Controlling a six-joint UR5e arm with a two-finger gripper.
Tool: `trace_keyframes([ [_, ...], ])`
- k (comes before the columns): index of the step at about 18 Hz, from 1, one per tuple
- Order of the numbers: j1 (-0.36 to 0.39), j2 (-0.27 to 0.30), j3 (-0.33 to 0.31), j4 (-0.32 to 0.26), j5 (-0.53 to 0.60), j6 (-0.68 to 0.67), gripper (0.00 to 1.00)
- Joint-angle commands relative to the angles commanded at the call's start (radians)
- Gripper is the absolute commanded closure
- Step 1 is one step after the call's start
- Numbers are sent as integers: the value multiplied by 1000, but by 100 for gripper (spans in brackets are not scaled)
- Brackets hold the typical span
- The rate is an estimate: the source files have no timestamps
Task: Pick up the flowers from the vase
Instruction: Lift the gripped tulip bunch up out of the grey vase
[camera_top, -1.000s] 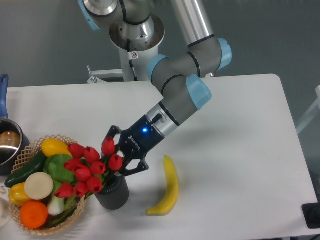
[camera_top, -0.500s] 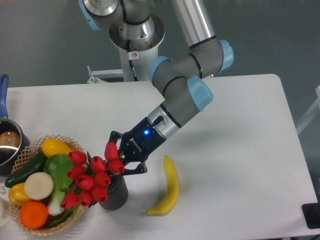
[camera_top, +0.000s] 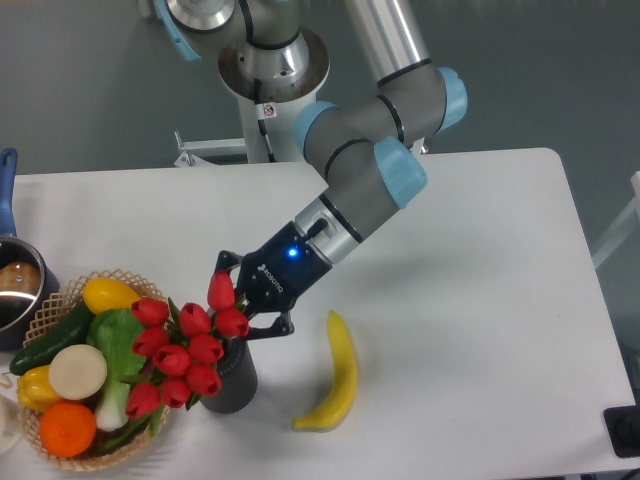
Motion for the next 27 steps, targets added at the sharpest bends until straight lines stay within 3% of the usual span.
trace_keyframes([
  [8, 49, 49, 21, 0, -95, -14, 100],
  [19, 92, 58, 135, 0, -147, -167, 100],
  [27, 150, 81, 152, 0, -256, -224, 100],
])
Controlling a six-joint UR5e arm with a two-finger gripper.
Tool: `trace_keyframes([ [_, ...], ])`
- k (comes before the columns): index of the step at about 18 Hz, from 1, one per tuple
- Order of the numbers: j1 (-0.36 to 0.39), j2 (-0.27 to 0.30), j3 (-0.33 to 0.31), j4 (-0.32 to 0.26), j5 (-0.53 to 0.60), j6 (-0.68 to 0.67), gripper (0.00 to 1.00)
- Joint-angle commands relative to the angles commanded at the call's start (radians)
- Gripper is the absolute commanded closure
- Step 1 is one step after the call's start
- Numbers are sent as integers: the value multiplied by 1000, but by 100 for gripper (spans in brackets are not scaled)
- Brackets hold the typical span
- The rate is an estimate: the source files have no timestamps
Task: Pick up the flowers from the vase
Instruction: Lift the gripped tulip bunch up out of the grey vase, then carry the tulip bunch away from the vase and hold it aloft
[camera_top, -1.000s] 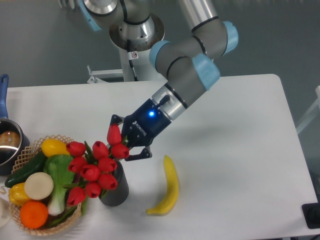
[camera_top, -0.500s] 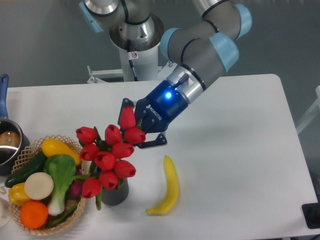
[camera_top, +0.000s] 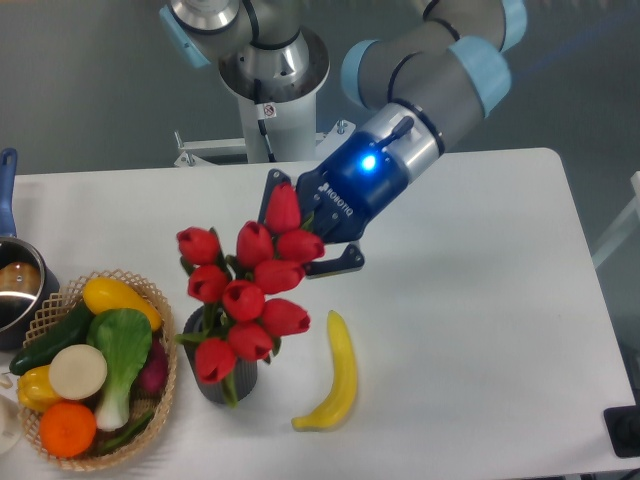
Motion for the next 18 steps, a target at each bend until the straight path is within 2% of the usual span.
trace_keyframes([
  [10, 38, 6, -8, -2, -5, -22, 100],
  [18, 216, 5, -11, 0, 38, 103, 100],
])
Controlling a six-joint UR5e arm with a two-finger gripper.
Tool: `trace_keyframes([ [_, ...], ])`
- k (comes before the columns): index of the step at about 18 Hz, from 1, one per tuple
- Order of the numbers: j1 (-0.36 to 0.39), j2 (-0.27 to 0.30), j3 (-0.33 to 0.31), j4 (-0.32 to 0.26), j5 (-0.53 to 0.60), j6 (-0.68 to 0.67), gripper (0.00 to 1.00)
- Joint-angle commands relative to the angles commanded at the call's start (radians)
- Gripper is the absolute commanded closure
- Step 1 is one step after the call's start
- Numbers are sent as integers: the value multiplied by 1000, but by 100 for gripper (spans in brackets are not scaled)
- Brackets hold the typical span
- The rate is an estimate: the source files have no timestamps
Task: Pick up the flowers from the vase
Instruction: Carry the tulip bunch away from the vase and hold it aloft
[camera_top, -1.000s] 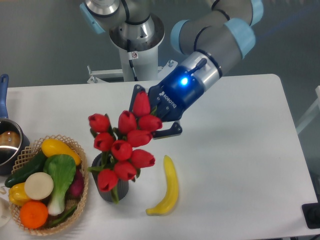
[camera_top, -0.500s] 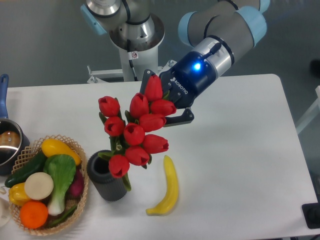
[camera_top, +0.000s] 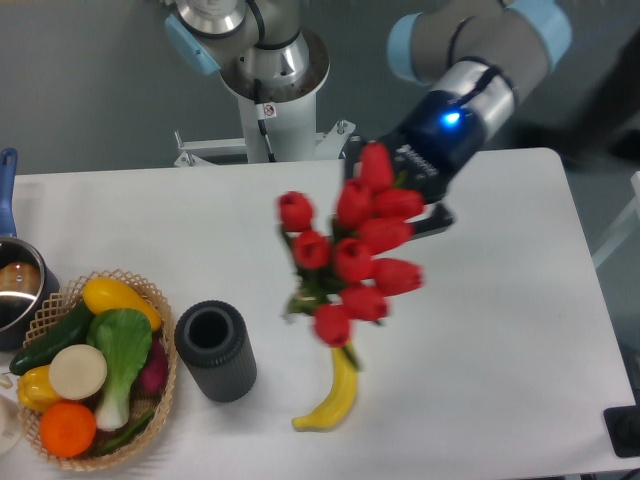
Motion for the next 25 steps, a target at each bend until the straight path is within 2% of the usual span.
trace_keyframes([
  [6, 83, -15, 0, -3, 204, 149, 100],
  [7, 110, -32, -12, -3, 236, 184, 100],
  [11, 216, -46, -126, -5, 337, 454, 98],
  [14, 262, -49, -133, -11, 390, 471, 99],
  [17, 246, -46, -106, -35, 560, 441, 99],
  [23, 171, -40, -75, -86, 790, 436, 99],
  [25, 137, -43, -58, -100, 866, 433, 93],
])
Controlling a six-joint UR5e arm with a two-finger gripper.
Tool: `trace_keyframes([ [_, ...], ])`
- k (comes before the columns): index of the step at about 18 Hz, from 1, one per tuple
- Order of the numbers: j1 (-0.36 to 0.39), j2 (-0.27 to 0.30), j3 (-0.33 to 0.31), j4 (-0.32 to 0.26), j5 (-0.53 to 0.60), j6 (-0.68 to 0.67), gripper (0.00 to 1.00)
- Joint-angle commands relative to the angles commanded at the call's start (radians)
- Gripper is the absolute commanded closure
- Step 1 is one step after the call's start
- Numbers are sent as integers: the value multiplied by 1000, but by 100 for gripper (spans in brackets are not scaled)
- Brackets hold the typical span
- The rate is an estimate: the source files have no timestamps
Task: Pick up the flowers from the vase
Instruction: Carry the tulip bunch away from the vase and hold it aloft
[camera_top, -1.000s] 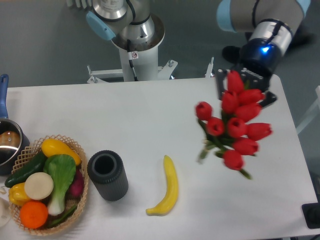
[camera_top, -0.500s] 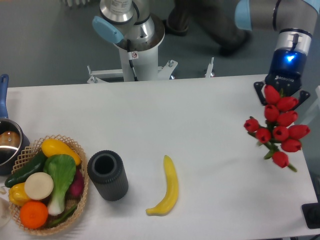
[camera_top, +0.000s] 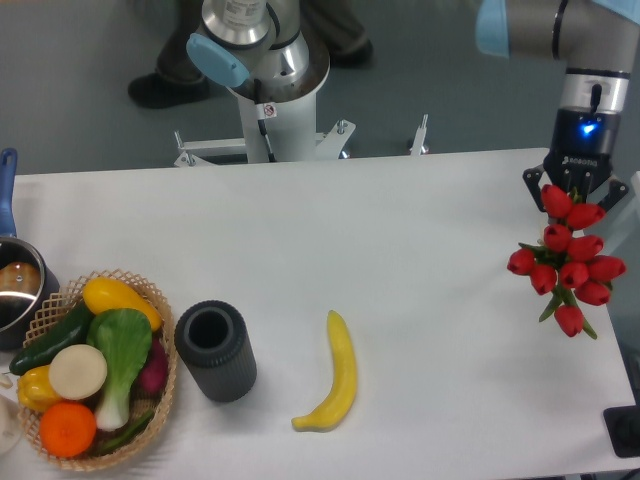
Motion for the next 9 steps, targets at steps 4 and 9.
trace_keyframes([
  [4, -68, -5, 23, -5, 186, -14, 92],
  [9, -121, -17, 98, -115, 318, -18, 92],
])
